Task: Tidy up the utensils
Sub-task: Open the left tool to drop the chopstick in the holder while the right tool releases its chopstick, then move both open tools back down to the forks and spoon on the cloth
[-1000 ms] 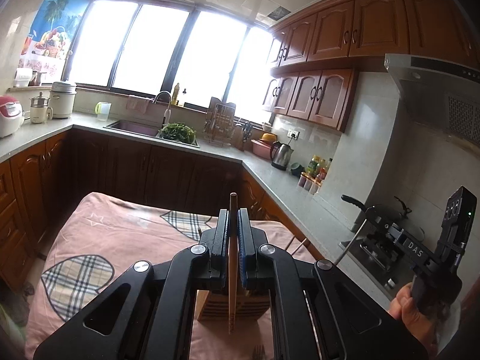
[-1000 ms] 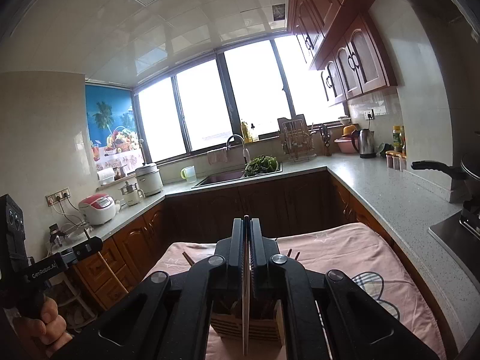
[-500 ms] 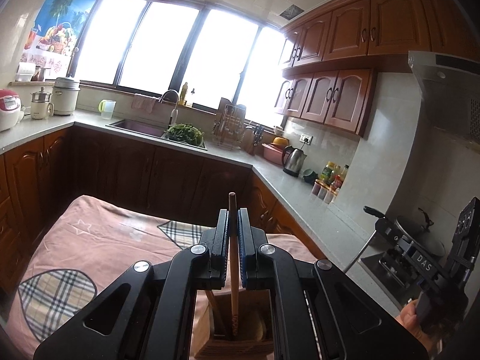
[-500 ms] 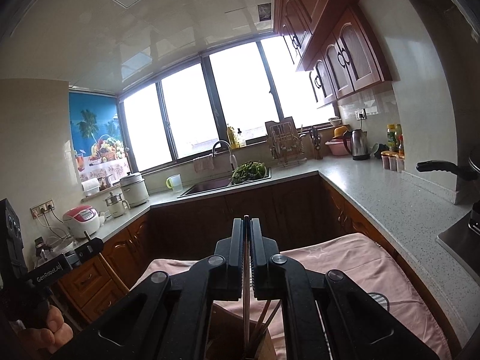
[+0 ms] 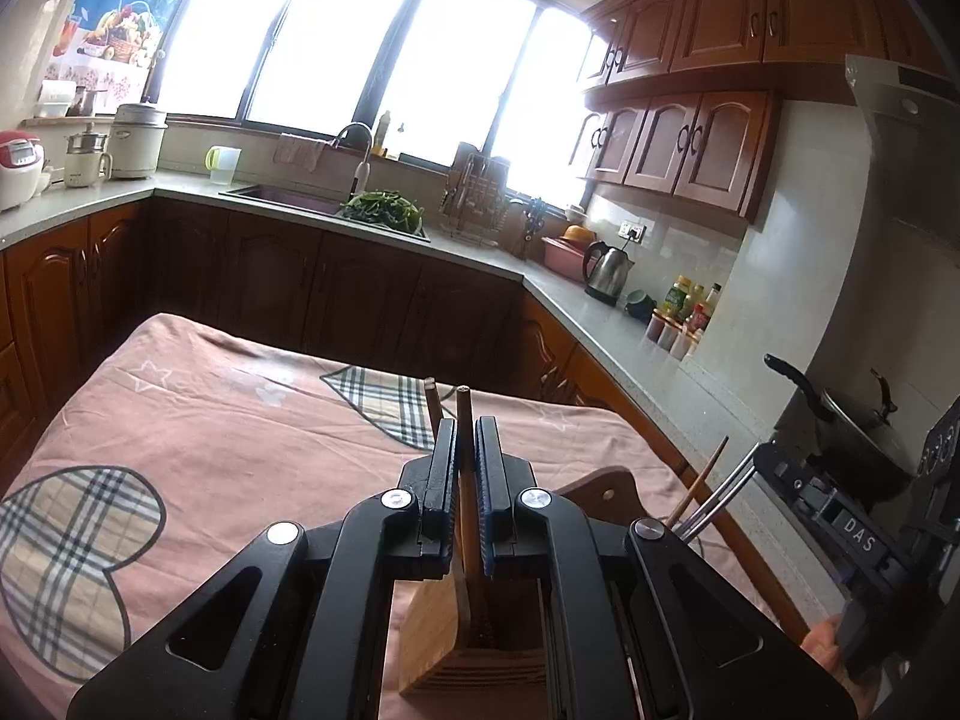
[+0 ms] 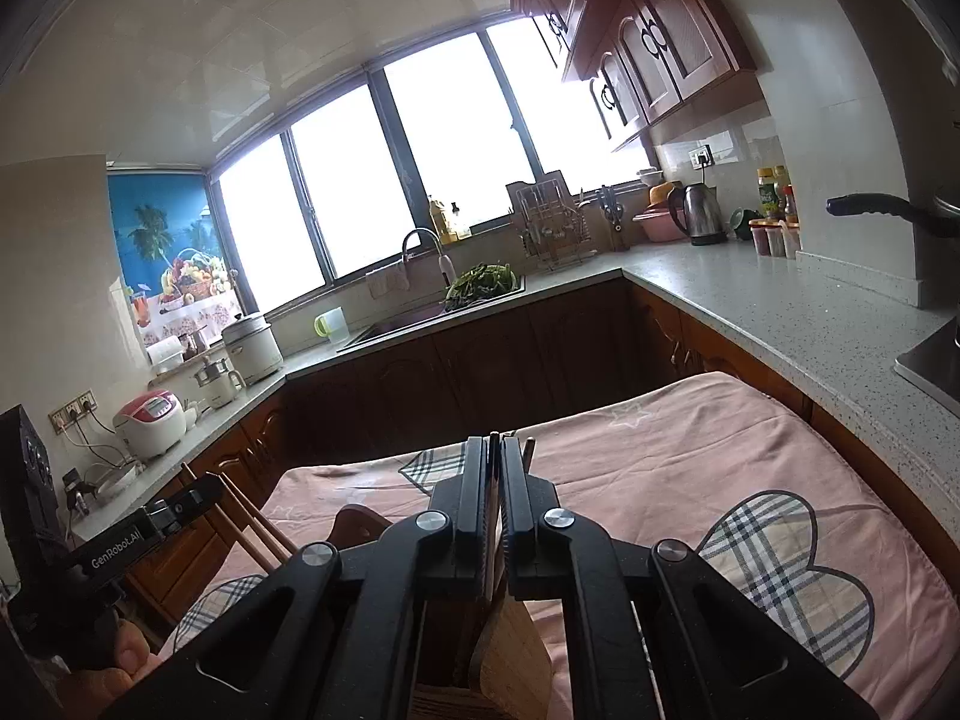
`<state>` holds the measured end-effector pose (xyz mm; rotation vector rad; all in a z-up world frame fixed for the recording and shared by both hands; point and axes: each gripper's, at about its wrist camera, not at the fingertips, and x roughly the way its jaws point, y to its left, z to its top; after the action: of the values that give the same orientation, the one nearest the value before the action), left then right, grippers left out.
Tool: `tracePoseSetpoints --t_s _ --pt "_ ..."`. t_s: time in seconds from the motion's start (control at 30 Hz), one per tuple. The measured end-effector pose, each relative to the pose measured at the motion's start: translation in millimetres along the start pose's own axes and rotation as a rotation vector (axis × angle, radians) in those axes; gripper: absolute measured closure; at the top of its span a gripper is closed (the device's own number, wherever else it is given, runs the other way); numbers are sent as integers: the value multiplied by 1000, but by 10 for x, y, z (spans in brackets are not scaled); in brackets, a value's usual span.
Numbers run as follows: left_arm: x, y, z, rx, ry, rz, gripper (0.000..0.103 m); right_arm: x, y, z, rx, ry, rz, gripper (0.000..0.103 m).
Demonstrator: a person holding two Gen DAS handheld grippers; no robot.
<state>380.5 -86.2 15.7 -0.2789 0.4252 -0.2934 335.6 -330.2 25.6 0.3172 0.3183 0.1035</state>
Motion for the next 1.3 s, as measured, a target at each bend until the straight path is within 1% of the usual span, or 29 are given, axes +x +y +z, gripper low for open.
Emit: tracePoseSetpoints --t_s 0.07,0.43,0.5,0.57,0.6,0.63,0.67,0.7,0.73,0.77,0.8,0.87,0.9,0.93,0.97,1.03,1.3 --pt "-15 -15 -18 16 -16 13 97 -9 3 -1 -1 0 -4 99" --pt "20 -19 27 18 9 14 97 26 -13 48 -1 29 -7 98" --pt "16 -19 32 17 12 17 97 30 -22 54 0 34 -6 94" --pt "4 -6 37 15 16 15 97 21 -40 62 4 29 -10 93" --pt "-8 0 40 12 18 14 96 4 -48 69 9 27 -8 93" --pt "-23 8 44 7 21 9 91 -13 -50 73 12 24 -9 92" --pt "-49 9 48 2 23 8 86 -37 -58 84 15 21 -13 85" --pt "-78 10 46 0 22 15 68 -63 -67 94 20 17 -13 66" --pt "-114 12 40 -3 19 23 43 -90 -72 105 27 14 -9 55" --pt "-160 17 30 -9 12 27 33 -126 -80 112 32 8 -8 39" --pt "-212 23 23 -14 3 25 27 -168 -83 115 36 0 -10 35" --pt "-304 24 7 -12 3 26 24 -246 -81 118 38 -7 -1 34" --pt "-344 24 -3 -9 12 34 17 -279 -84 116 41 -6 4 27" --pt "-393 31 -18 -10 13 39 13 -312 -85 111 45 -5 7 23" --pt "-448 46 -38 -14 12 39 13 -351 -93 99 51 -5 11 18" --pt "-549 70 -76 -18 19 49 8 -430 -95 72 52 -9 15 17" --pt "-924 171 -275 -43 53 74 6 -725 -69 -88 56 25 29 16"
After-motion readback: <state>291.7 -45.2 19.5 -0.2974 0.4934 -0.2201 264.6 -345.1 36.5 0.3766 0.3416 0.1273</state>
